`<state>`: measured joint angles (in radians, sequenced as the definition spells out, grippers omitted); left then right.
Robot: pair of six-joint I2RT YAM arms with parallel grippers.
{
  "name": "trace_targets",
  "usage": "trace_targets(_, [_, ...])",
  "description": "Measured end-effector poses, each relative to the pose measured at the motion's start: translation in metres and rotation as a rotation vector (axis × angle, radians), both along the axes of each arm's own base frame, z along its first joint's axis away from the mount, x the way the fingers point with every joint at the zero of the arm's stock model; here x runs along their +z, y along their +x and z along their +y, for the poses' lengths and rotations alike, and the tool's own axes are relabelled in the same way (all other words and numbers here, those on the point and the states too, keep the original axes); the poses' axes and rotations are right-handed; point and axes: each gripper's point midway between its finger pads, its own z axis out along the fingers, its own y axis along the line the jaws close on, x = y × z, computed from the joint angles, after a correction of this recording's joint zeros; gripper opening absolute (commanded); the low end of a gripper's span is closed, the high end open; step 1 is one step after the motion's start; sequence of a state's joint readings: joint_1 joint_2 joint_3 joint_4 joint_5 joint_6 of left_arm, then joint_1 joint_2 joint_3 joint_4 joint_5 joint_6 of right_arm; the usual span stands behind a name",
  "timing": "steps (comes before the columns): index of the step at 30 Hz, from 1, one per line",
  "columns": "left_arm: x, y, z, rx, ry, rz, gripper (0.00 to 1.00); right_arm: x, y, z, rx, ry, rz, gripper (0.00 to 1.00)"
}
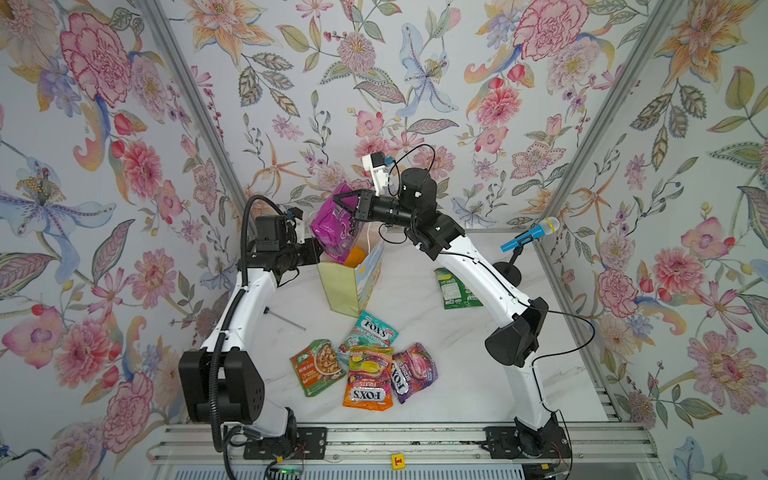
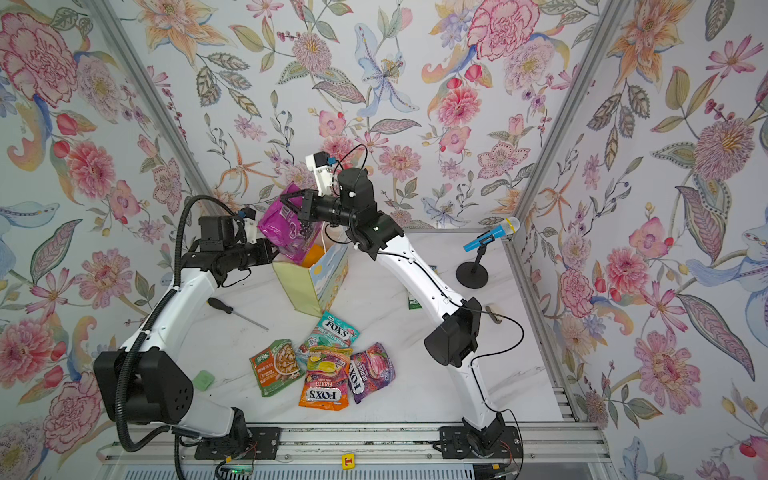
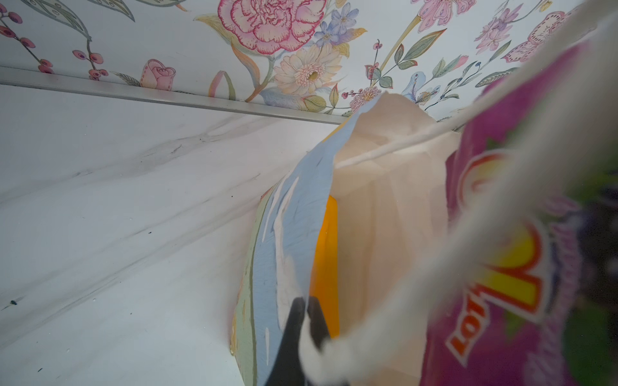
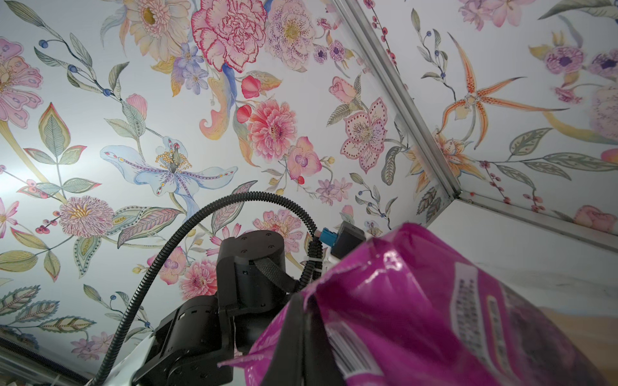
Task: Place the snacks into the paper bag
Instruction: 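Lower the purple pack into the bag opening with the right gripper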
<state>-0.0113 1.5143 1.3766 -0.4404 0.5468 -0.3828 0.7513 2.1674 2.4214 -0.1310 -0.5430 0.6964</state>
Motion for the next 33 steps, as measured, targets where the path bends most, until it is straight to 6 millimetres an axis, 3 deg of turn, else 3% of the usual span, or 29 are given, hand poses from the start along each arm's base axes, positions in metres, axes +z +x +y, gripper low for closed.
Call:
trace_targets(8, [0.000,0.000,0.000,0.000,0.000,0.000,0.00,-0.050,0.014,0.004,-0.011,-0.064,0.085,0.00])
trace_targets(22, [0.000,0.000,0.000,0.000,0.000,0.000,0.00,-0.051,0.021,0.002,0.017,-0.030,0.122,0.00])
trace_targets(33, [0.000,0.000,0.002,0.005,0.000,0.001,0.00,-0.107,0.045,0.018,0.047,-0.059,0.216,0.00])
